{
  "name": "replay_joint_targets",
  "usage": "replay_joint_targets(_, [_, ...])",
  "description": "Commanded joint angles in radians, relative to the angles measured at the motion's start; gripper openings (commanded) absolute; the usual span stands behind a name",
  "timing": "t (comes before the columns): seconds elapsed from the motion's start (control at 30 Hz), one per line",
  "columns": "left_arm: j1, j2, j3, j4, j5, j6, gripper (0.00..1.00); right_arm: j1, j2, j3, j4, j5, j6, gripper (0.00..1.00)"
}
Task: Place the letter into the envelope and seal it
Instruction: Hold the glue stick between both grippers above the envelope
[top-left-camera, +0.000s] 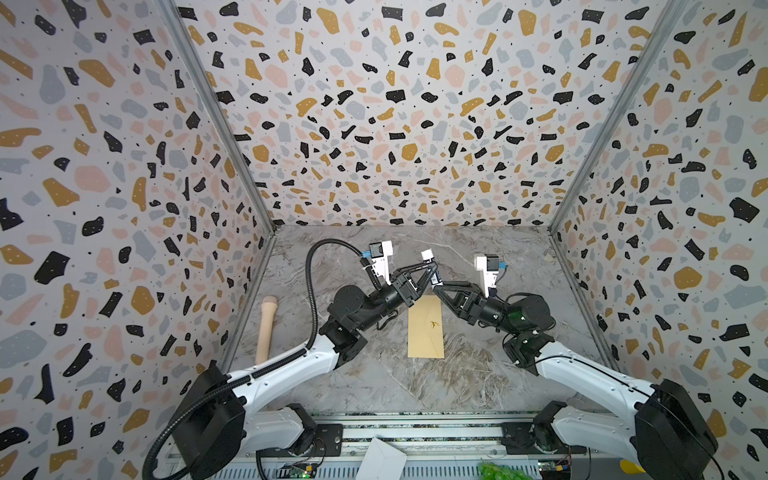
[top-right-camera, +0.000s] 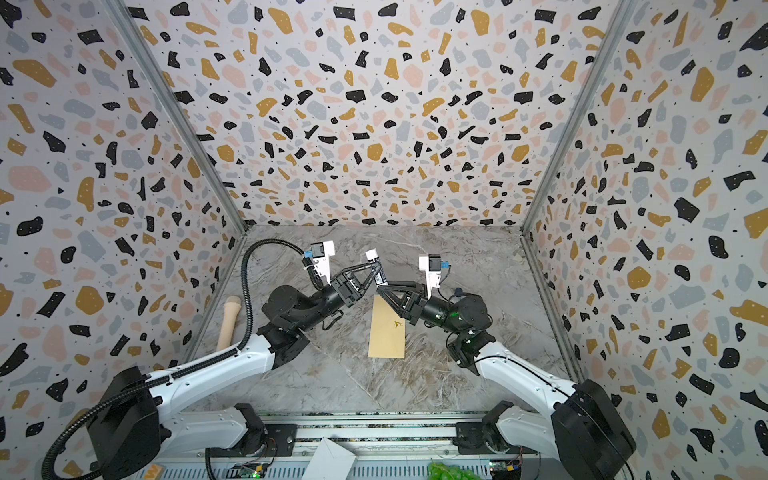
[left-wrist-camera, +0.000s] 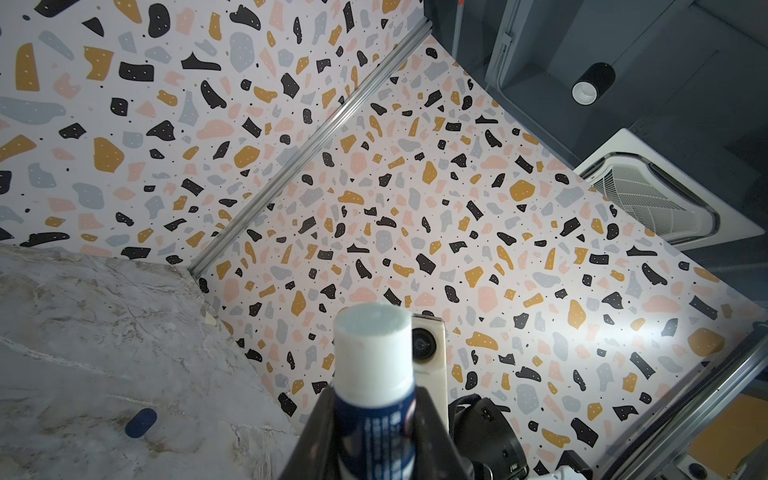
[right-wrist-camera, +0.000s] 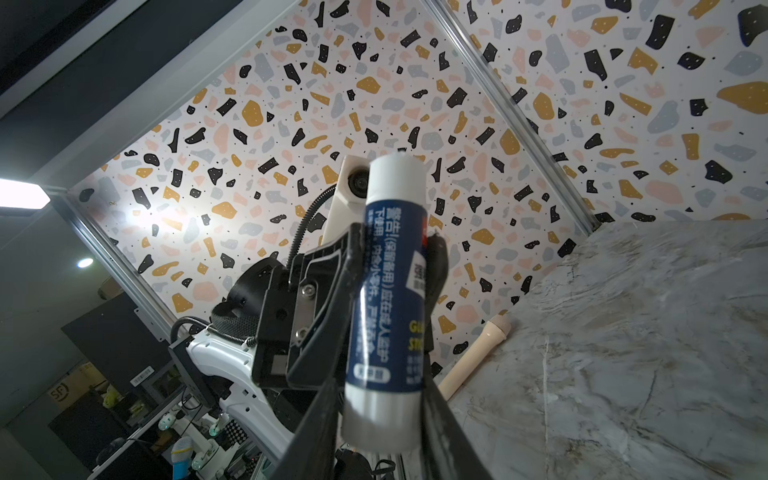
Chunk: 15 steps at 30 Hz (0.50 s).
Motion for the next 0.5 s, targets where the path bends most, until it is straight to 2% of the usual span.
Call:
replay_joint_targets(0.0, [0.003, -0.011, -0.006, 0.042, 0.012, 0.020, 0.00, -0.004, -0.003, 0.038, 0.018, -0.006, 0.002, 0.19])
replay_joint_targets(0.17, [0.002, -0.016, -0.005, -0.001, -0.005, 0.058, 0.00, -0.004, -0.027, 0.058, -0.114, 0.042, -0.072, 0.10])
replay_joint_targets(0.27, [0.002, -0.022, 0.000, -0.070, -0.039, 0.122, 0.00, 0.005, -0.067, 0.119, -0.345, 0.132, -0.218, 0.07])
replay_joint_targets(0.37, [0.000, -0.027, 0.008, -0.162, -0.087, 0.185, 0.00, 0.073, -0.104, 0.217, -0.628, 0.362, -0.444, 0.05])
replay_joint_targets(0.47, [-0.001, -0.023, 0.018, -0.241, -0.140, 0.222, 0.00, 0.207, -0.097, 0.325, -0.829, 0.716, -0.640, 0.02])
